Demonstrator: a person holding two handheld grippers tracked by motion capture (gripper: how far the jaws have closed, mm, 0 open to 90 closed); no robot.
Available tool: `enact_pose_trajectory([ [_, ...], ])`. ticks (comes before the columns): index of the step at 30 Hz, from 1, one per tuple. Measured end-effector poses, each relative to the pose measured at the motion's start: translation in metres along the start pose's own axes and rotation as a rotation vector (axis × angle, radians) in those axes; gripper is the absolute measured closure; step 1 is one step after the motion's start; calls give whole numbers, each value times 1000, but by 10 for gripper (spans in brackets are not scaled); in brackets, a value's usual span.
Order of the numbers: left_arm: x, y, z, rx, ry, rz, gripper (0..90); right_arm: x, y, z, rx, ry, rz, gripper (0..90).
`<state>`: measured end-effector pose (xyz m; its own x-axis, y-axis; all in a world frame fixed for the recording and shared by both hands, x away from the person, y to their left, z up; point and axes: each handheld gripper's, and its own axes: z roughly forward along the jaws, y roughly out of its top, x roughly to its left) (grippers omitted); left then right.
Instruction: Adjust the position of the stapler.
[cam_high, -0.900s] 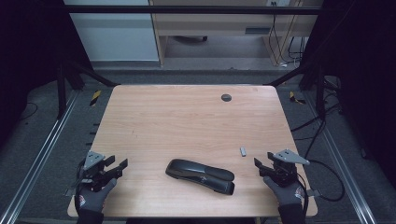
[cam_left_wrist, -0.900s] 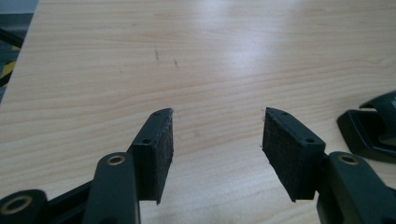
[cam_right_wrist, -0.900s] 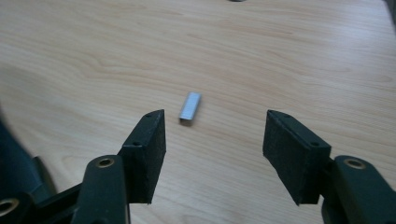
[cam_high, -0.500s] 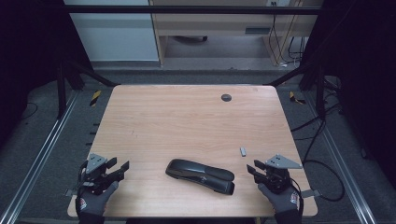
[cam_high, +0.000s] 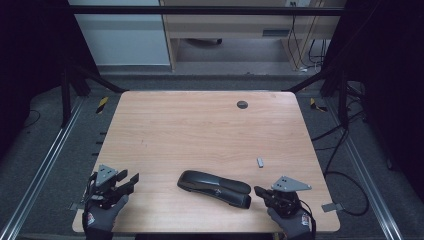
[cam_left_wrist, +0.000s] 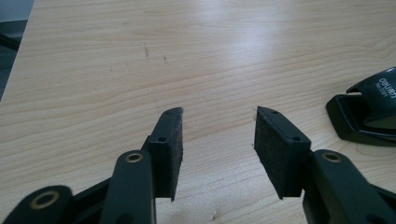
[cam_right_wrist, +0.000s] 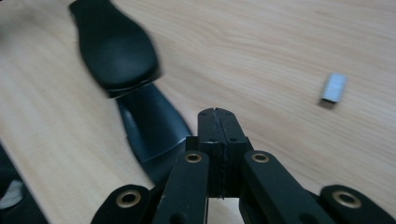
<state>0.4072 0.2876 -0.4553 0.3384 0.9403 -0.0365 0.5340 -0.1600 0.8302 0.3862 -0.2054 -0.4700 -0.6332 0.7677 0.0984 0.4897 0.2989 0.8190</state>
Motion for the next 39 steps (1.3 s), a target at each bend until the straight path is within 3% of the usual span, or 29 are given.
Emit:
enact_pose_trajectory([
  [8,-2,0,0,2,10,11,600,21,-4,15,55,95,-40,900],
  [14,-2,0,0,1,17,14,607,34,-6,26,112,127,-76,900],
  [21,-2,0,0,7,16,24,592,35,-8,30,148,150,-76,900],
  [31,-1,0,1,9,22,17,578,36,-10,34,212,135,-69,900],
  [39,-1,0,1,10,26,11,577,33,-10,34,205,111,-78,900],
])
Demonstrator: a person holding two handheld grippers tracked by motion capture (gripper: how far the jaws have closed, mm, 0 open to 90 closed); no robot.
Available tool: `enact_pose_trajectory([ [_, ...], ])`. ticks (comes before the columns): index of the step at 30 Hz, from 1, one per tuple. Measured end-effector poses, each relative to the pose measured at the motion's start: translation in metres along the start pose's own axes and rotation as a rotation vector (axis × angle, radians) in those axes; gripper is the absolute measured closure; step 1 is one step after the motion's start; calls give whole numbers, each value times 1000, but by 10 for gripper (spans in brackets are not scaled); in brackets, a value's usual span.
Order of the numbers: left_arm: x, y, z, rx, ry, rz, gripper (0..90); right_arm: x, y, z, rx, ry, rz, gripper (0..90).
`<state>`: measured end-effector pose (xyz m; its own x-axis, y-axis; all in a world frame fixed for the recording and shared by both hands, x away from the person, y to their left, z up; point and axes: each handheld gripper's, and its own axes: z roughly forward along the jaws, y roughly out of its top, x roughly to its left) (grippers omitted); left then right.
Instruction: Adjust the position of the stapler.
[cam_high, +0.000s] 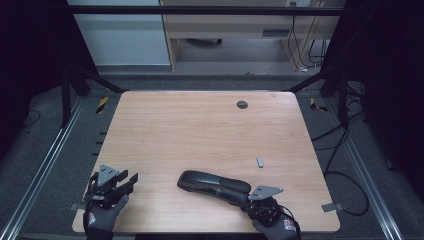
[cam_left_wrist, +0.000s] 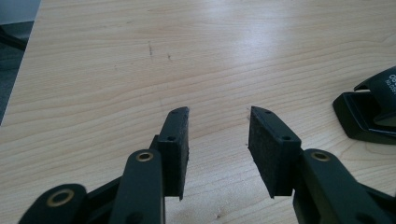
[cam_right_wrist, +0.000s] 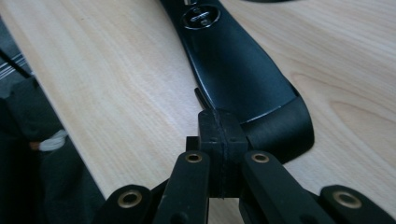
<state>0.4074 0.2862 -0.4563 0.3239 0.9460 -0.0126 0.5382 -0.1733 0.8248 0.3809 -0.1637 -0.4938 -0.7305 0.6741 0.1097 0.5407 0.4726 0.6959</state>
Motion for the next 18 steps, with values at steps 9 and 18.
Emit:
enact_pose_trajectory([
  [9,0,0,1,1,1,1,577,-13,4,4,-25,-30,23,900],
  [18,-1,1,2,3,-2,13,573,-25,10,12,-55,-37,43,900],
])
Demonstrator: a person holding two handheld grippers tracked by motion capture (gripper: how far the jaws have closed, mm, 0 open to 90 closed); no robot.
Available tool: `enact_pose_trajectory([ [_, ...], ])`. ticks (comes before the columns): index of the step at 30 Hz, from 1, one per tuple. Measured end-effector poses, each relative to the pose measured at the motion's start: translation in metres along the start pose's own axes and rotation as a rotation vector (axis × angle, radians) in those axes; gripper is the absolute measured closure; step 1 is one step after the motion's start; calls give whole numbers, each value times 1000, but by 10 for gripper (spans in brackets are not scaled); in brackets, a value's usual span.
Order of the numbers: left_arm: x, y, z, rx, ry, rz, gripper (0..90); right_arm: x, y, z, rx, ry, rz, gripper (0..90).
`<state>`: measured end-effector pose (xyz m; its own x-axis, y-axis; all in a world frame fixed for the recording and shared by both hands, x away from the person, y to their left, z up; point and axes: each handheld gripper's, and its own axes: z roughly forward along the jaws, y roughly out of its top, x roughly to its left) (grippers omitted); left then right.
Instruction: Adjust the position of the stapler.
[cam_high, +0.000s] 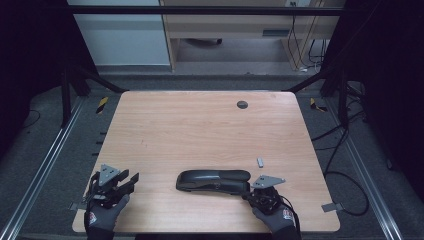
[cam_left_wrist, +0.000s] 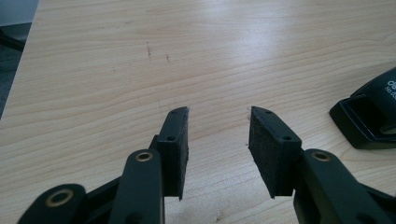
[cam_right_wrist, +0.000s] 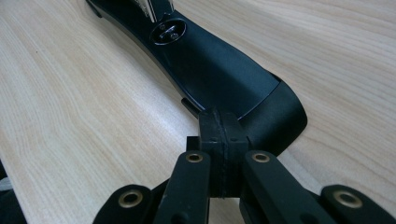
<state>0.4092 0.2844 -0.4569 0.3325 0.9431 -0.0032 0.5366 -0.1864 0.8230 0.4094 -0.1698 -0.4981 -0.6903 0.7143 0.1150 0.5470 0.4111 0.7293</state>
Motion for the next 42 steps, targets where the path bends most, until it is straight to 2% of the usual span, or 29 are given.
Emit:
enact_pose_trajectory([
  [16,-2,1,0,-17,-9,12,548,-1,2,1,-3,-21,-18,900],
  [20,-2,2,-2,-27,-15,31,532,0,2,-4,-31,-10,-18,900],
  [22,-3,3,-2,-31,-21,40,520,-1,3,-8,-49,-12,-11,864],
  [30,-11,8,-2,-40,-58,79,470,-21,1,-26,-122,-106,52,734],
  [36,-20,12,-1,-42,-86,111,445,-30,1,-31,-148,-154,67,661],
  [39,-26,15,-2,-40,-99,143,427,-31,1,-32,-152,-170,61,629],
  [42,-32,17,-2,-37,-107,190,412,-33,2,-33,-161,-179,75,597],
])
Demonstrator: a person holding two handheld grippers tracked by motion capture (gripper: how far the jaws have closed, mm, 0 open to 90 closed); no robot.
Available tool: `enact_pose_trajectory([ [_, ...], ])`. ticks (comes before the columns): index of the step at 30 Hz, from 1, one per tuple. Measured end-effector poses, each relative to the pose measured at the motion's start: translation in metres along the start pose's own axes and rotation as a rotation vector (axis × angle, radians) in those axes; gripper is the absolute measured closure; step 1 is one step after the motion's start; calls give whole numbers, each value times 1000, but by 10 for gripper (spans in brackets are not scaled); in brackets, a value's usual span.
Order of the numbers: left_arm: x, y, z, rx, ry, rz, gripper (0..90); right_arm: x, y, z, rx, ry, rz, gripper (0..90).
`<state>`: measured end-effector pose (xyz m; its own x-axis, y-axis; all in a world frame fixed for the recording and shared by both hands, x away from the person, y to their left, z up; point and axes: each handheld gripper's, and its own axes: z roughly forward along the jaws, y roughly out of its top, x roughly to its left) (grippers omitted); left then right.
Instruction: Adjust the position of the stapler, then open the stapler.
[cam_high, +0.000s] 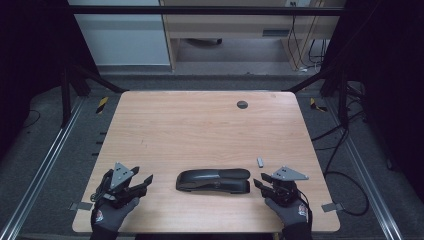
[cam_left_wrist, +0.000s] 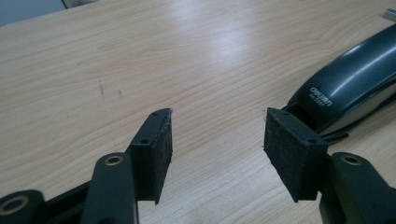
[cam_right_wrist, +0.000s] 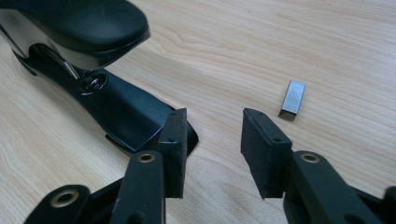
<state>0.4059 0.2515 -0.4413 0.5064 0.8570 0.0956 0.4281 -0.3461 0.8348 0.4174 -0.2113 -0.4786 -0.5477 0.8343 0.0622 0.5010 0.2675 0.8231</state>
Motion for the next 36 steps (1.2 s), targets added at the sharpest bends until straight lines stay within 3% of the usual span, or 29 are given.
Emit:
enact_pose_trajectory([
  [5,-9,5,1,-3,-12,54,382,-3,1,0,-5,-32,9,531],
  [8,-13,7,-1,-10,-26,63,367,-7,2,0,2,-57,19,468],
  [12,-18,11,-1,-9,-36,85,343,-13,2,0,15,-78,43,454],
  [21,-33,21,0,10,-50,174,304,-28,-3,-2,3,-148,38,425],
  [28,-42,28,0,14,-73,214,291,-31,-3,-4,4,-159,49,396],
  [30,-45,31,-1,13,-77,231,289,-33,-4,-4,0,-174,32,394],
  [36,-57,42,-1,8,-82,298,286,-39,-5,-7,-4,-192,43,393],
])
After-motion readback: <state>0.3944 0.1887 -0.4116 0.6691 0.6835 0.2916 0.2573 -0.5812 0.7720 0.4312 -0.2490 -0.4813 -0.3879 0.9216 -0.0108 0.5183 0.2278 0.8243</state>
